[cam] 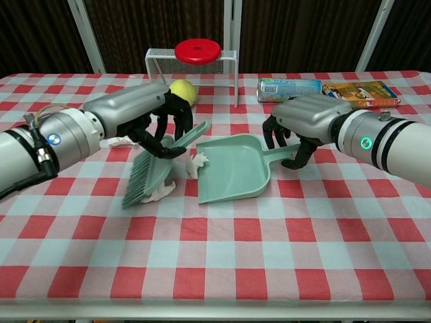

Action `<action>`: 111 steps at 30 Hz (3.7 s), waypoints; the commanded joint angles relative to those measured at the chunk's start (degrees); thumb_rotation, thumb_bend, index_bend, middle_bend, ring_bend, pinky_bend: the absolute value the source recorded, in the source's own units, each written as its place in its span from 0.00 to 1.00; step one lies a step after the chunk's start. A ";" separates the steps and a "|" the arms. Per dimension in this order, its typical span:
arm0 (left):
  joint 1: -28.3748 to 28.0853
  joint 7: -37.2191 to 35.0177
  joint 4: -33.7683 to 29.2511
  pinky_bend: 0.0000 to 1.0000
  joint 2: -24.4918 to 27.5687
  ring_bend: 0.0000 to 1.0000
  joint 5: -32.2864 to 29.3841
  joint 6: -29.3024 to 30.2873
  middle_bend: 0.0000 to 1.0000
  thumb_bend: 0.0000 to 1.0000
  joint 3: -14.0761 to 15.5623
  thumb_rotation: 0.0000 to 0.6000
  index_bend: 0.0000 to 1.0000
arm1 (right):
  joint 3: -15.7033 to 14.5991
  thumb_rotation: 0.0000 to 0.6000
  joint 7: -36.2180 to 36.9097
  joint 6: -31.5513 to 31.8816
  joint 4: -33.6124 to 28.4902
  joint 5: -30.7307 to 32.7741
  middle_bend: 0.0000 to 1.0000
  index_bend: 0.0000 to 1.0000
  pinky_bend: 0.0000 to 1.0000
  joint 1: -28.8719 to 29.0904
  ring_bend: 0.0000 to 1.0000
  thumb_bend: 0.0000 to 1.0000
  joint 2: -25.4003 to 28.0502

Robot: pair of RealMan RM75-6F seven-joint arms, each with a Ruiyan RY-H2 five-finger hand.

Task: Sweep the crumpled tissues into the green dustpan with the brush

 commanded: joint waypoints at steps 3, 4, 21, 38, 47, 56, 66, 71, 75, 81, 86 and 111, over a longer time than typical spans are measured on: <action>-0.25 -2.33 -0.18 0.92 -0.24 0.63 1.52 2.62 0.56 0.45 -1.05 1.00 0.54 | -0.19 1.00 1.89 -1.07 0.49 -0.14 0.60 0.66 0.08 -0.07 0.34 0.43 0.55; 0.01 -2.92 -0.53 0.92 0.19 0.63 1.97 3.26 0.56 0.45 -1.04 1.00 0.54 | -0.22 1.00 2.20 -1.24 0.53 -0.14 0.60 0.66 0.08 -0.07 0.34 0.43 0.63; -1.35 -13.74 13.51 0.92 9.34 0.59 2.02 -4.58 0.55 0.45 0.03 1.00 0.54 | -0.99 1.00 1.87 -0.20 -1.71 0.28 0.60 0.67 0.08 0.23 0.34 0.43 2.05; -7.41 -30.77 17.54 0.92 5.80 0.53 7.95 -10.67 0.55 0.45 1.28 1.00 0.55 | -0.06 1.00 -2.05 1.95 -1.11 5.21 0.60 0.67 0.08 1.87 0.34 0.43 -0.09; -8.68 -36.58 12.34 0.91 6.70 0.53 12.82 -8.82 0.55 0.45 3.25 1.00 0.56 | -0.15 1.00 -1.68 1.59 -0.74 5.15 0.60 0.67 0.08 2.43 0.34 0.43 -1.01; -7.21 -37.96 6.22 0.91 10.52 0.53 13.71 -4.31 0.55 0.45 3.57 1.00 0.56 | -1.34 1.00 -1.09 -0.75 0.38 3.04 0.60 0.67 0.08 3.28 0.34 0.43 -0.22; 2.35 -27.76 -4.99 0.91 15.74 0.53 6.36 4.78 0.55 0.46 5.66 1.00 0.56 | -1.52 1.00 0.92 -1.70 1.31 1.27 0.60 0.67 0.08 3.53 0.34 0.43 -0.51; 5.11 -20.32 -8.08 0.91 13.08 0.53 1.92 8.14 0.56 0.47 6.01 1.00 0.56 | -1.27 1.00 1.24 -1.75 1.41 1.42 0.60 0.67 0.08 3.70 0.34 0.43 -0.67; 5.19 -16.22 -5.94 0.91 8.76 0.53 1.25 9.49 0.55 0.47 5.78 1.00 0.56 | -1.05 1.00 1.18 -1.37 1.09 1.65 0.60 0.68 0.08 3.80 0.34 0.43 -0.79; 3.56 -14.33 -1.08 0.92 3.09 0.53 0.71 9.03 0.56 0.47 3.59 1.00 0.56 | -0.78 1.00 0.27 -0.67 0.58 2.86 0.61 0.68 0.08 4.02 0.34 0.43 -1.12; 1.89 -15.10 3.29 0.92 -1.09 0.53 0.54 8.41 0.56 0.47 1.34 1.00 0.56 | -0.49 1.00 0.02 -0.26 0.48 3.79 0.60 0.68 0.08 4.16 0.34 0.43 -1.67; -4.41 -20.73 9.98 0.92 -10.09 0.53 0.36 4.14 0.56 0.47 -5.22 1.00 0.56 | 1.03 1.00 2.51 -1.07 2.70 5.55 0.61 0.68 0.08 4.85 0.34 0.44 -3.93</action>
